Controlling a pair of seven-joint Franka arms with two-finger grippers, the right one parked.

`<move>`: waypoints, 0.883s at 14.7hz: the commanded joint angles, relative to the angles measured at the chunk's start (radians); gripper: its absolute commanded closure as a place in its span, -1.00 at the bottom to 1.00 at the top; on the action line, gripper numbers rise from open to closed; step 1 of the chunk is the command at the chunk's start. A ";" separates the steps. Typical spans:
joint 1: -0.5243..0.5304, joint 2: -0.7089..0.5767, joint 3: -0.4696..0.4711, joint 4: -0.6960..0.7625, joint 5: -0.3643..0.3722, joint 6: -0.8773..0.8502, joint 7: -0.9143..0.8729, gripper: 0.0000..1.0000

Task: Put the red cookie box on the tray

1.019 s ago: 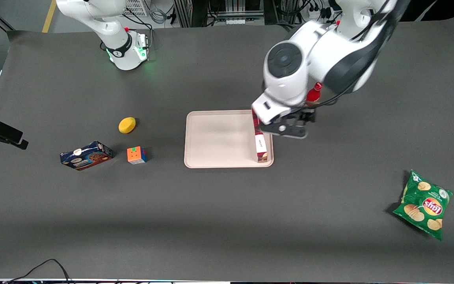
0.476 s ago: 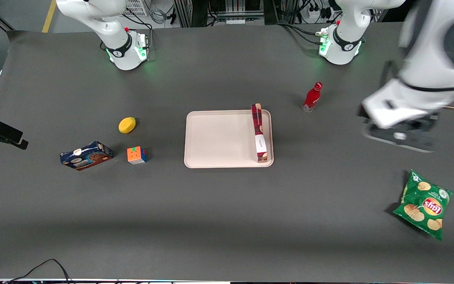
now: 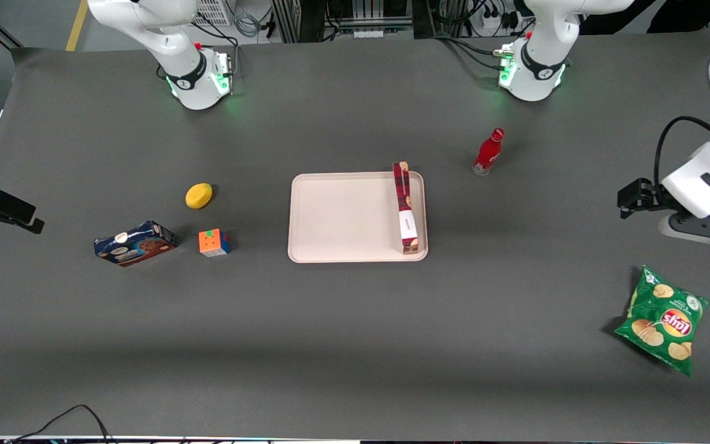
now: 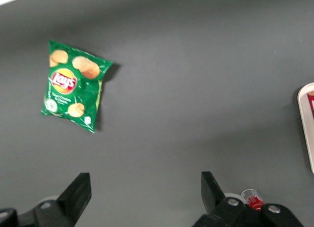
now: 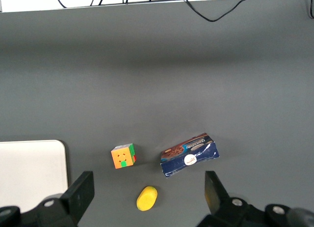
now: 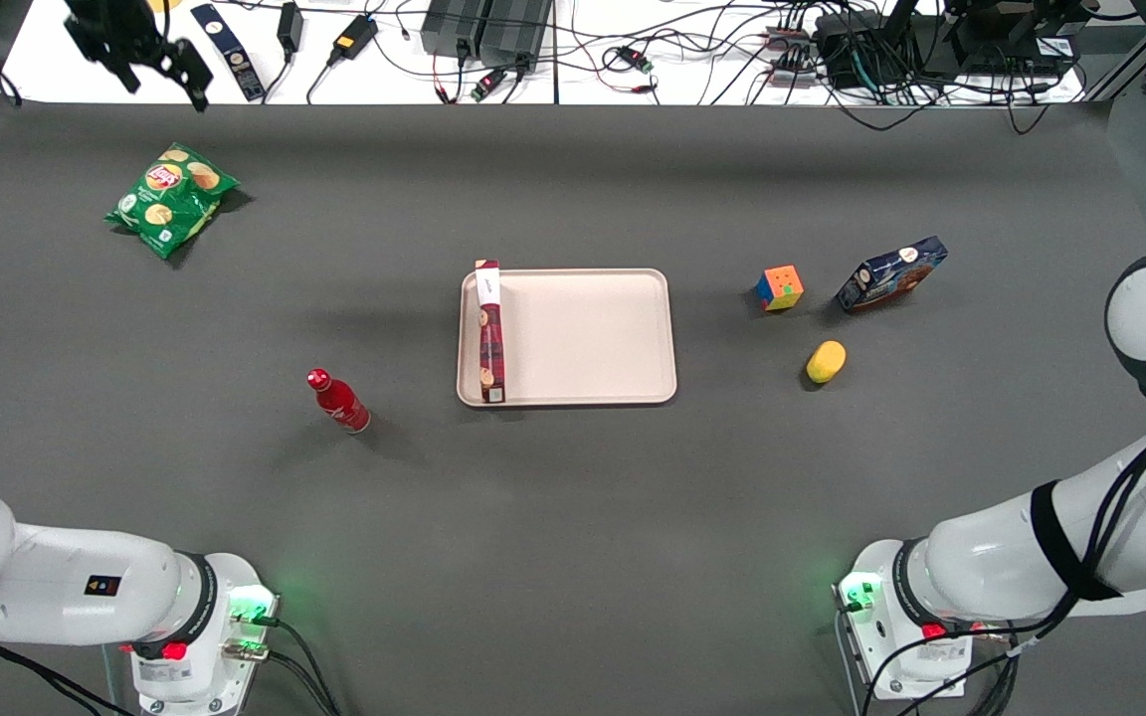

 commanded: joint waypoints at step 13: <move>0.127 -0.067 -0.165 -0.115 -0.059 0.029 -0.043 -1.00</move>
